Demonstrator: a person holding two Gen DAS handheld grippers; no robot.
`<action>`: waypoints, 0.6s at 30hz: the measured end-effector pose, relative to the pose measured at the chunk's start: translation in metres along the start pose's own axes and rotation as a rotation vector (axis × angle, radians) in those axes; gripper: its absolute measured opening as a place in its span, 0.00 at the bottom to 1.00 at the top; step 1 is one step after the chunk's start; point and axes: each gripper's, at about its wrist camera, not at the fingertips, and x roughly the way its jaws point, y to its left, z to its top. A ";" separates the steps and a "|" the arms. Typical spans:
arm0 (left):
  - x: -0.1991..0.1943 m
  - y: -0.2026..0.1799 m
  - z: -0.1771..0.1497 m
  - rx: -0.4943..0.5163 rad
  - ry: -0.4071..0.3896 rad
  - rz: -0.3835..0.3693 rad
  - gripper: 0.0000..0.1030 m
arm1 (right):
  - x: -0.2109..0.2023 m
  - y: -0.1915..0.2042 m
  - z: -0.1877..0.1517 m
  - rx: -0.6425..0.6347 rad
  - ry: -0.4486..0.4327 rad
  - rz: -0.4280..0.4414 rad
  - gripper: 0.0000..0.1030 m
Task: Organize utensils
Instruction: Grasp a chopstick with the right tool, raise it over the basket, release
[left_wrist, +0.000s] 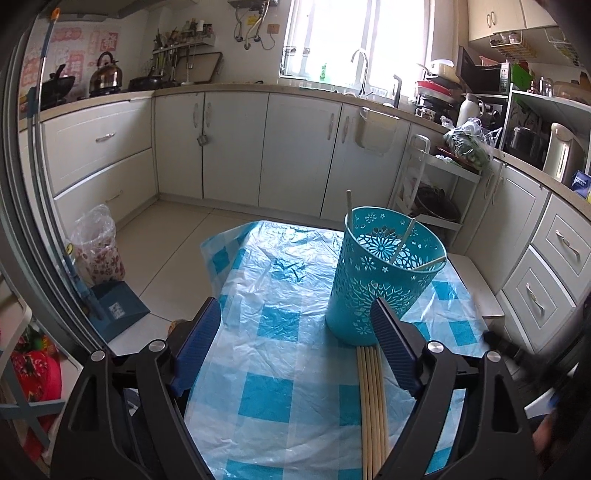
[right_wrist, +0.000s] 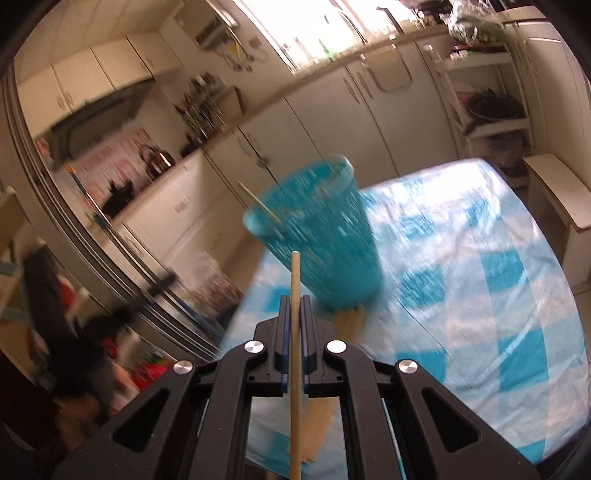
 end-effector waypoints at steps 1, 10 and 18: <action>0.000 0.001 -0.001 -0.004 0.003 -0.001 0.78 | -0.002 0.006 0.008 -0.004 -0.027 0.020 0.06; 0.003 0.012 -0.007 -0.038 0.025 0.001 0.79 | 0.015 0.048 0.102 -0.054 -0.360 0.098 0.06; 0.020 0.026 -0.012 -0.077 0.059 0.004 0.79 | 0.078 0.035 0.134 -0.081 -0.428 -0.038 0.06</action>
